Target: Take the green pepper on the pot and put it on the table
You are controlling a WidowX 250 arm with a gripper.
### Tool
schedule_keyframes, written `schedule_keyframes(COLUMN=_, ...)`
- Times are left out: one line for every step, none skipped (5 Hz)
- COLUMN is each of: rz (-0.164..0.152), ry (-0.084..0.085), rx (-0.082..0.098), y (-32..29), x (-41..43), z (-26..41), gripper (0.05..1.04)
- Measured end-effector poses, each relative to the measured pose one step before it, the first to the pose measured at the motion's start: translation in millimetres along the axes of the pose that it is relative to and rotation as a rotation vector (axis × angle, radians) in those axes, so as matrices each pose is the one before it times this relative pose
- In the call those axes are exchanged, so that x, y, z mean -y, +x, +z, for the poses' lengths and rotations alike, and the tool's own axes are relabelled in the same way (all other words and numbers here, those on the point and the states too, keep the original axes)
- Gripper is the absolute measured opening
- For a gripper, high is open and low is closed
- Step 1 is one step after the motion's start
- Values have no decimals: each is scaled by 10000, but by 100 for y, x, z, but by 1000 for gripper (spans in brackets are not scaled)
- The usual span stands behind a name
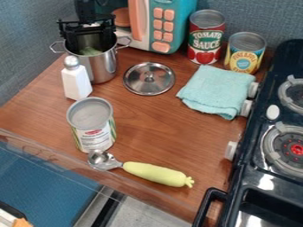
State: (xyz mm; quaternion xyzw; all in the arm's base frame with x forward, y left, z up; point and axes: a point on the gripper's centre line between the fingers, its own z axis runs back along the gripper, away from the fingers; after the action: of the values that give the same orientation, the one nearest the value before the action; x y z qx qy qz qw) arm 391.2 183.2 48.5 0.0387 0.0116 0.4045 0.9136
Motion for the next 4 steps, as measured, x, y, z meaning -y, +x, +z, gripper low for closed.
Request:
schedule_keyframes(rz=28, ry=93, rx=80, y=80, x=-89, z=-68, gripper=1001)
schedule_keyframes(rz=-10, ry=93, rx=64, y=-92, x=-181, z=-559, gripper=999)
schedule_keyframes(rz=-67, ry=126, rx=97, y=-40, x=-253, z=-312, gripper=999)
schedule_keyframes(rz=-39, ry=28, rx=134, y=49, x=-104, z=-100, gripper=944)
